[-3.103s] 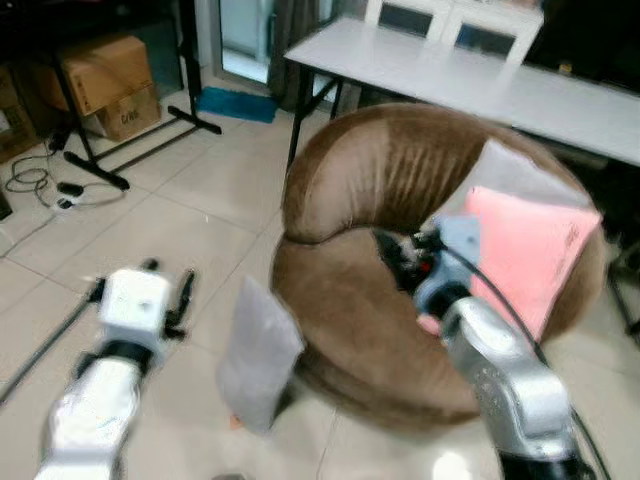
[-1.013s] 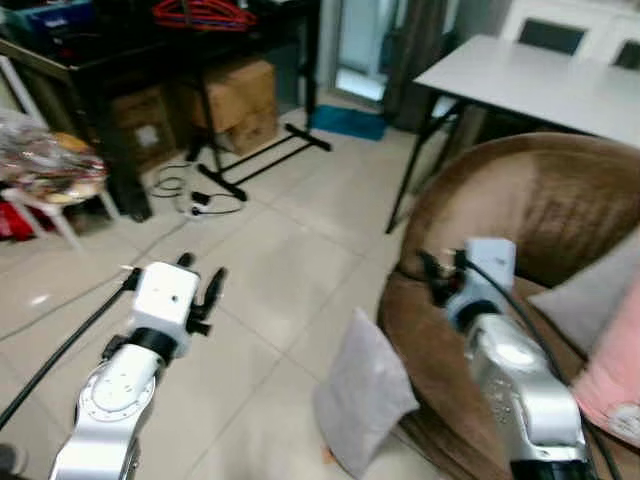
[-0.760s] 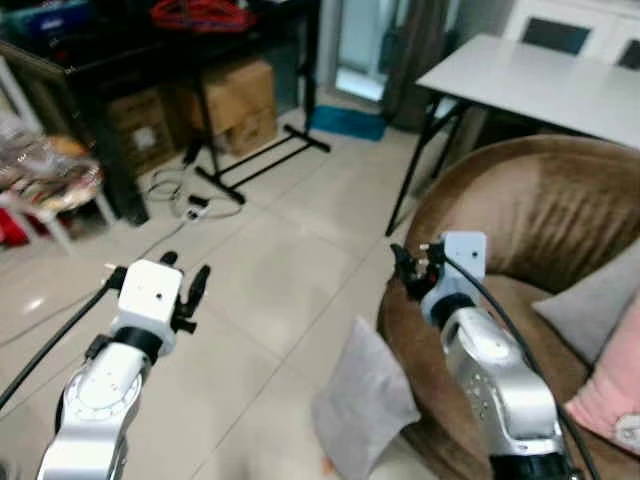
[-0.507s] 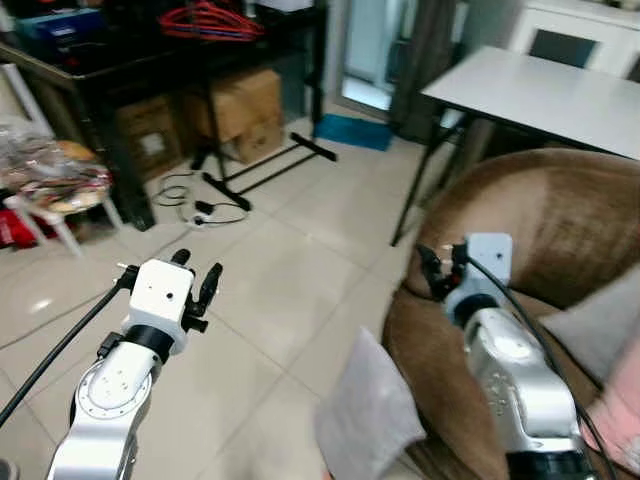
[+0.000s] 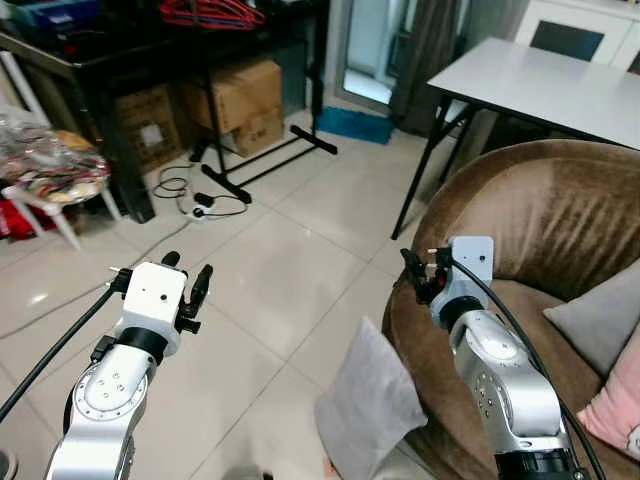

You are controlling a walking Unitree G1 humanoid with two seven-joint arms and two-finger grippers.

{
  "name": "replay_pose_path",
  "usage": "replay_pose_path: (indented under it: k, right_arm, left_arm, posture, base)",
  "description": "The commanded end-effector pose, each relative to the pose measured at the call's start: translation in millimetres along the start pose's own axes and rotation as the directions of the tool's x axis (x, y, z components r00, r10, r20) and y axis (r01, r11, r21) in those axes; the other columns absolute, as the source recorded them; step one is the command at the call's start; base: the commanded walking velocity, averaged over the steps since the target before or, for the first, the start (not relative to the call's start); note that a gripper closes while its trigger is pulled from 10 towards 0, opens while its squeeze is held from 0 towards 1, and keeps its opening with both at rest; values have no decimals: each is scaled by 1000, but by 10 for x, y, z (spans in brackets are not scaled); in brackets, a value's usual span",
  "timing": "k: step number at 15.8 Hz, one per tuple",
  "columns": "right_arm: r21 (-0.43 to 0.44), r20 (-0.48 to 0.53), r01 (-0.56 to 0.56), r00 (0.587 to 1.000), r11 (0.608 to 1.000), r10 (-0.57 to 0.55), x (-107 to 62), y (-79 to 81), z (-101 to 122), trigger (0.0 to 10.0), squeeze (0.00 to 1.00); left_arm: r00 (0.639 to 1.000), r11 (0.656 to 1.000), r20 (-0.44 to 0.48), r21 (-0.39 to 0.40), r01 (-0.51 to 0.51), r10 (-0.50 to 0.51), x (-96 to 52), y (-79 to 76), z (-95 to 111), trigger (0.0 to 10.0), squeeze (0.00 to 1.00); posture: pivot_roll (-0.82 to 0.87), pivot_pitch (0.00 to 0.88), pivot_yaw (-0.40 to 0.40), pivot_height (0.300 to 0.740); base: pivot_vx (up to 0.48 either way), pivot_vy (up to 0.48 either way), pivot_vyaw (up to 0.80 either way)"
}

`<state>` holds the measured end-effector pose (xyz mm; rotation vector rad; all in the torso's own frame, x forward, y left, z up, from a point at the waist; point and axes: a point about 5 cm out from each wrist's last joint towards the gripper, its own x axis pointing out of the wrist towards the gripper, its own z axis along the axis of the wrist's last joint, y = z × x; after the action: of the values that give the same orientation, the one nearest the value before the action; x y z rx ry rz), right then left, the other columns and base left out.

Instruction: Move the pillow to the sofa from floor

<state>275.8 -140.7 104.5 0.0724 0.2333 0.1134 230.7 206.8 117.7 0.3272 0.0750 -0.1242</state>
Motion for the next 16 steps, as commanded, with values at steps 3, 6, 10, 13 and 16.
replay_pose_path:
  k: [3,6,10,13,16]
  right_arm:
    - [-8,7,1,1000,1000,-1,5,-26,17,10000,0]
    - [-14,15,-14,1000,1000,14,14,-7,31,10000,0]
    - [-24,7,-19,1000,1000,20,25,2,29,10000,0]
    - [-33,4,-26,1000,999,26,34,3,29,10000,0]
    - [-36,1,-25,1000,999,25,37,6,23,10000,0]
  left_arm:
    - [1000,1000,-3,-1,-14,14,-8,-8,-24,10000,0]
    - [1000,1000,1,-1,-17,17,-8,-10,-16,10000,0]
    - [1000,999,8,-26,-21,22,-11,-22,0,10000,0]
    - [999,999,12,-40,-33,33,-20,-17,8,10000,0]
    - [999,999,12,-44,-32,32,-23,-15,6,10000,0]
  posture:
    - [44,0,-38,622]
    - [39,0,-40,612]
    - [38,0,-44,612]
    - [39,0,-52,612]
    - [39,0,-52,612]
  base:
    - [0,0,0]
    - [0,0,0]
    - [0,0,0]
    - [178,0,0]
    - [324,0,0]
